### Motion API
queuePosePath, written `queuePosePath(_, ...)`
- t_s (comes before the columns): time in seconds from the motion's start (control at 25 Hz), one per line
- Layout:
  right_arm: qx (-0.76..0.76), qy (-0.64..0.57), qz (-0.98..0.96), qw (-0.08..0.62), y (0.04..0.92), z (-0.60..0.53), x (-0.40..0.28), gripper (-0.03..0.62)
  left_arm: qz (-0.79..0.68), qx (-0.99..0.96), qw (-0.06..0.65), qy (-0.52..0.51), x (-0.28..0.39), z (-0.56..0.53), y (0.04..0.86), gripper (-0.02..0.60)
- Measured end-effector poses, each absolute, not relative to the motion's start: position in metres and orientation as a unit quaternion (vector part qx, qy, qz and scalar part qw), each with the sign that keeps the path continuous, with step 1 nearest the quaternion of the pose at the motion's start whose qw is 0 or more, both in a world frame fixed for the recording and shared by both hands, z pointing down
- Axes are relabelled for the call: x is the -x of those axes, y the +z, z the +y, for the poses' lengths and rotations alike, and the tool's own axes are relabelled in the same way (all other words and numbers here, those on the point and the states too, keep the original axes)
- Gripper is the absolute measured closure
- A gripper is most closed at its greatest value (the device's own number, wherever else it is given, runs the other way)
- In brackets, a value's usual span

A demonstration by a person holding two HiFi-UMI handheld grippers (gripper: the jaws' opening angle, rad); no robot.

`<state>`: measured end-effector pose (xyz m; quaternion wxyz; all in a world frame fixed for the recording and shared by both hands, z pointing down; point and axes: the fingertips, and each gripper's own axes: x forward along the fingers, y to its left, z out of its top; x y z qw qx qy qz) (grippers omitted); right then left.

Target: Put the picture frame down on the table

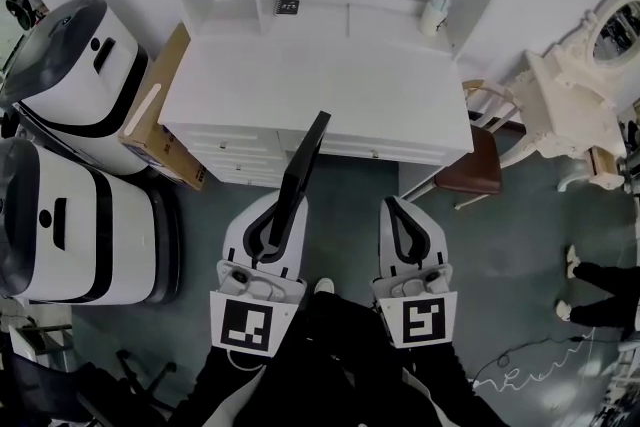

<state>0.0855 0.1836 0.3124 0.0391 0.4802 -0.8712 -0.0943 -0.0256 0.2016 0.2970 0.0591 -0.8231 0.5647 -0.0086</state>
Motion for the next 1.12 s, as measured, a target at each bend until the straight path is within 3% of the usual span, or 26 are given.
queuePosePath(1.12, -0.485, -0.096, -0.868, 0.039, 0.319, 0.107, -0.098, 0.592, 0.565, 0.823, 0.051, -0.004, 0.019, 0.123, 0.302, 0.538)
